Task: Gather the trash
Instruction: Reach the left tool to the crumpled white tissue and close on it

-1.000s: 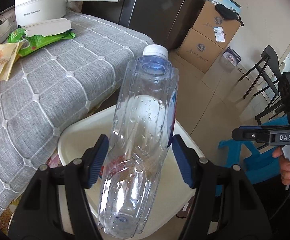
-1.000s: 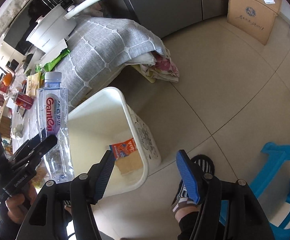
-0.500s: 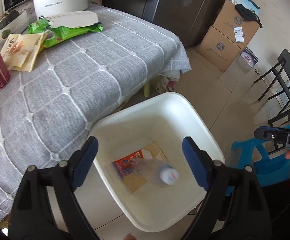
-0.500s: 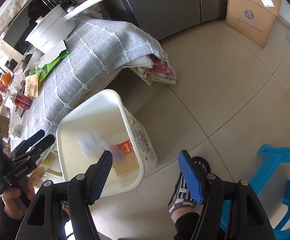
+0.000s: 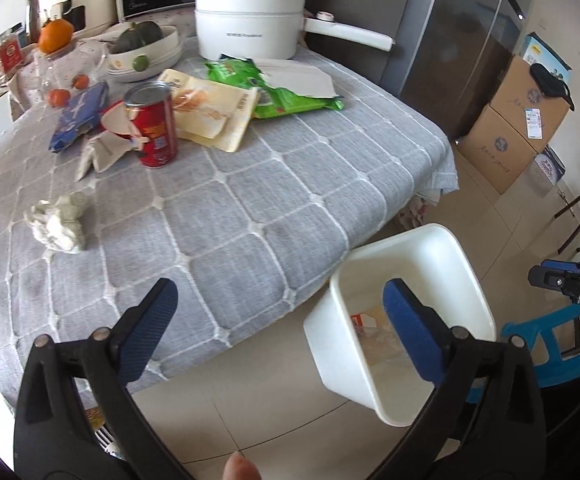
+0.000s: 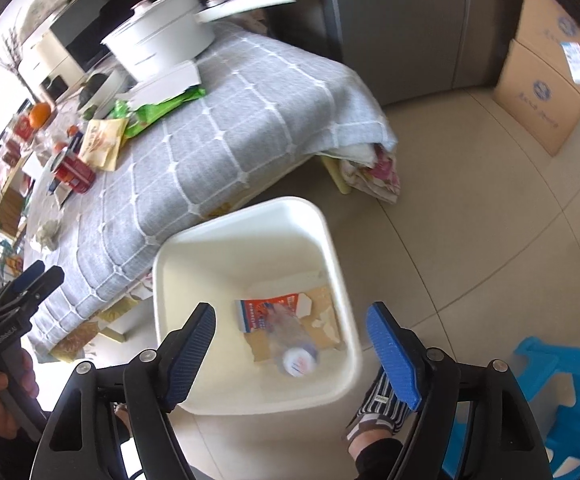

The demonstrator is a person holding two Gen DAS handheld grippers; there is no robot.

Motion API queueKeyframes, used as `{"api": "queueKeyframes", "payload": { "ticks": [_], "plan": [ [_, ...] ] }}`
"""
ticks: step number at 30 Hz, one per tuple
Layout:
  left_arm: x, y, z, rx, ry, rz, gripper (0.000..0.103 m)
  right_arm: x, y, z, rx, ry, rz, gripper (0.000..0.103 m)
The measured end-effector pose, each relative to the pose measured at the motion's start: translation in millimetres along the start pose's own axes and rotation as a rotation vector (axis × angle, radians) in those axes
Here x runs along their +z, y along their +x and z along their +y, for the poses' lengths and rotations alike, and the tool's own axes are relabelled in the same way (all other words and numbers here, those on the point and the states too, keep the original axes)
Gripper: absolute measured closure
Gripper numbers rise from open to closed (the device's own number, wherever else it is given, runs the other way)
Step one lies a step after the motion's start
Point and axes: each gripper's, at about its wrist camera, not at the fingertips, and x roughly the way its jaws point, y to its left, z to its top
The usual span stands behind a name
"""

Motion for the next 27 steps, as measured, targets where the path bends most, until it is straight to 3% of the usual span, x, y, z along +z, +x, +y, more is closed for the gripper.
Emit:
{"api": "queueKeyframes", "payload": {
  "ticks": [9,14,22,24,27],
  "plan": [
    [6.9,-18.2,79.4,0.157,-0.085,-0.022,0.001,24.8,-4.5,78.4,-0.029,-0.184,-0.065,0.019],
    [18.3,-16.3,120.2,0.222,-0.099,0.006,0.001,41.8,-1.4,111.5,-0.019,-0.225,-0.080,0.018],
    [25.9,5.8,167.5,0.184,-0.204,0.050,0.003,55.5,16.6,149.9,0.002,-0.252,-0.053,0.017],
    [25.8,15.4,175.1,0.171,-0.232,0.069,0.017,58.0,20.6,155.9,0.004,-0.258,-0.048,0.017],
    [25.3,30.8,184.8,0.140,-0.280,0.098,0.026,61.1,25.0,162.1,0.008,-0.255,-0.044,0.017]
  ]
}}
